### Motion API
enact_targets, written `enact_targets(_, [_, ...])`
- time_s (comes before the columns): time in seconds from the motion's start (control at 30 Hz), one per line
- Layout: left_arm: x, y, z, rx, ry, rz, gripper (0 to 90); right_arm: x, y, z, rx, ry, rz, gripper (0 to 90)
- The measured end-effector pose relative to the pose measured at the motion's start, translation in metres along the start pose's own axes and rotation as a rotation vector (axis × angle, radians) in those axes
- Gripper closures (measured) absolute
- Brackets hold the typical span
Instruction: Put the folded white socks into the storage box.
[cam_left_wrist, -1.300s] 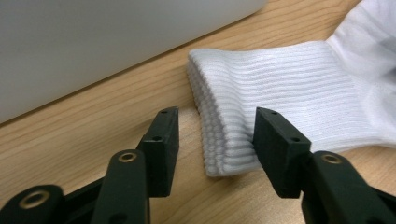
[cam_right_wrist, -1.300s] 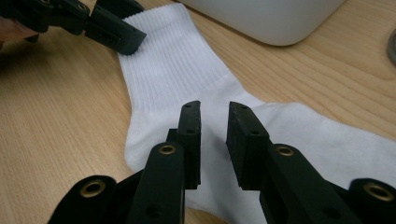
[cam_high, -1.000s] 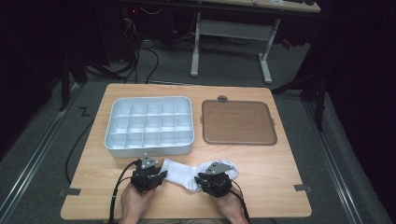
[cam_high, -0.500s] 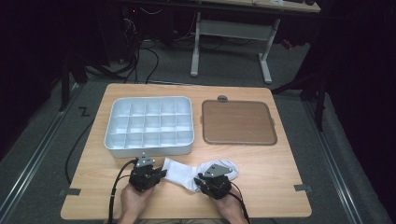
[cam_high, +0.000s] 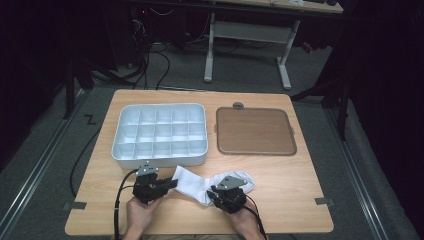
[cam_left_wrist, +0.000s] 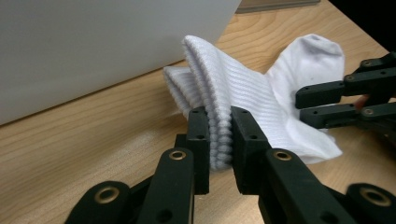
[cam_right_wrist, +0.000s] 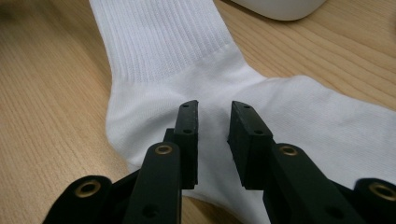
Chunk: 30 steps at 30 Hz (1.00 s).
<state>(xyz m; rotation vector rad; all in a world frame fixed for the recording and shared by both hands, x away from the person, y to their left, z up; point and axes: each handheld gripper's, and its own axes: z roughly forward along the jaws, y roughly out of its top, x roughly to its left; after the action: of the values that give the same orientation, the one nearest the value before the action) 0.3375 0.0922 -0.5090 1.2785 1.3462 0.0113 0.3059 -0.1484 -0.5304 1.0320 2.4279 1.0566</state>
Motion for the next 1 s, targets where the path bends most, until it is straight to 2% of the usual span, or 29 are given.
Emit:
enact_targets(0.2, [-0.011, 0.012, -0.007, -0.005, -0.047, 0.009, 79.5, 0.004, 0.003, 0.003, 0.002, 0.006, -0.001, 73.9])
enact_targets(0.33, [-0.015, 0.019, -0.01, -0.019, -0.076, -0.014, 79.6, 0.007, 0.005, 0.006, 0.002, 0.009, -0.004, 74.0])
enact_targets(0.53, [-0.023, 0.027, -0.013, -0.024, -0.106, -0.002, 79.6, 0.015, 0.009, 0.012, -0.009, 0.012, -0.004, 74.2])
enact_targets(0.7, [-0.03, 0.032, -0.01, -0.021, -0.143, -0.022, 79.6, 0.021, 0.015, 0.018, -0.004, 0.018, -0.008, 74.2])
enact_targets(0.87, [-0.038, 0.034, -0.005, -0.014, -0.16, -0.015, 79.6, 0.026, 0.019, 0.024, -0.015, 0.033, -0.008, 74.6])
enact_targets(0.93, [-0.044, 0.034, -0.002, -0.003, -0.169, 0.009, 79.6, 0.027, 0.021, 0.026, -0.014, 0.041, -0.007, 74.8])
enact_targets(1.0, [-0.045, 0.034, -0.001, -0.005, -0.172, 0.006, 79.6, 0.027, 0.022, 0.027, -0.015, 0.045, -0.005, 74.9])
